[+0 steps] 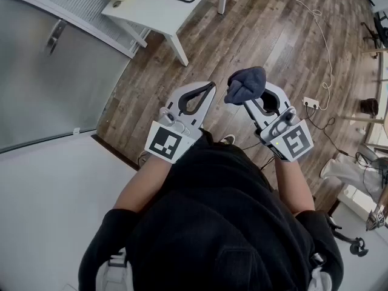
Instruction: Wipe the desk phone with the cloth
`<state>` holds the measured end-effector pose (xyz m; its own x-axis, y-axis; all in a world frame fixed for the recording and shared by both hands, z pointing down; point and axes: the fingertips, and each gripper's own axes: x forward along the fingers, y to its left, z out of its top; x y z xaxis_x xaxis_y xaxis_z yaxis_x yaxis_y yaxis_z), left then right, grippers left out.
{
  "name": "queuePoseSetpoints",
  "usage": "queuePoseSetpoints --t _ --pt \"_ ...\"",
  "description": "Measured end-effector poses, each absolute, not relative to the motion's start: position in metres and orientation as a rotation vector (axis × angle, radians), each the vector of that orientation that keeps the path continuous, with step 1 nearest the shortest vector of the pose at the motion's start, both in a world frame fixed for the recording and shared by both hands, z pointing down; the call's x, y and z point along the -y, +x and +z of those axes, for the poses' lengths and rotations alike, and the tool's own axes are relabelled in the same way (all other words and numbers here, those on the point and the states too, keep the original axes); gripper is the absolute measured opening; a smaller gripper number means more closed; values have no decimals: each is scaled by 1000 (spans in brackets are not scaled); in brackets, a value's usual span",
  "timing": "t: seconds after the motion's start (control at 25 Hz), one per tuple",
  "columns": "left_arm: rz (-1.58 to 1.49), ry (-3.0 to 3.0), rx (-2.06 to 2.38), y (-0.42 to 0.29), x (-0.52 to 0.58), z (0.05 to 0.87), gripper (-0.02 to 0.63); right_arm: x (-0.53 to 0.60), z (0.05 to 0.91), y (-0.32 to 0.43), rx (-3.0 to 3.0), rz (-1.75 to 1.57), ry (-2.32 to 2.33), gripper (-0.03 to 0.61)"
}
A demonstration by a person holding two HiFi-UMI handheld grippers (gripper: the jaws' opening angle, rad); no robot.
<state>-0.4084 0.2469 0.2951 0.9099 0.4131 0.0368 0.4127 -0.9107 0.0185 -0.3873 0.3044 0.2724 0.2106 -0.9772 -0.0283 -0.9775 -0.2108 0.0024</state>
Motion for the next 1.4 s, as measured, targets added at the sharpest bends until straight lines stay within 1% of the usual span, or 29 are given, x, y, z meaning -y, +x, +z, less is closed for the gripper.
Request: queuePoseSetpoints --t 0.24,0.72,1.4 --pt "59 3071 -670 -408 -247 296 11 -303 269 -389 -1966 58 -2387 94" --pt "47 3050 -683 -401 -232 296 11 -290 273 -382 -1935 29 -2448 94" --pt "6 3004 -786 -371 -175 300 11 -232 277 -359 -1867 0 -2549 94"
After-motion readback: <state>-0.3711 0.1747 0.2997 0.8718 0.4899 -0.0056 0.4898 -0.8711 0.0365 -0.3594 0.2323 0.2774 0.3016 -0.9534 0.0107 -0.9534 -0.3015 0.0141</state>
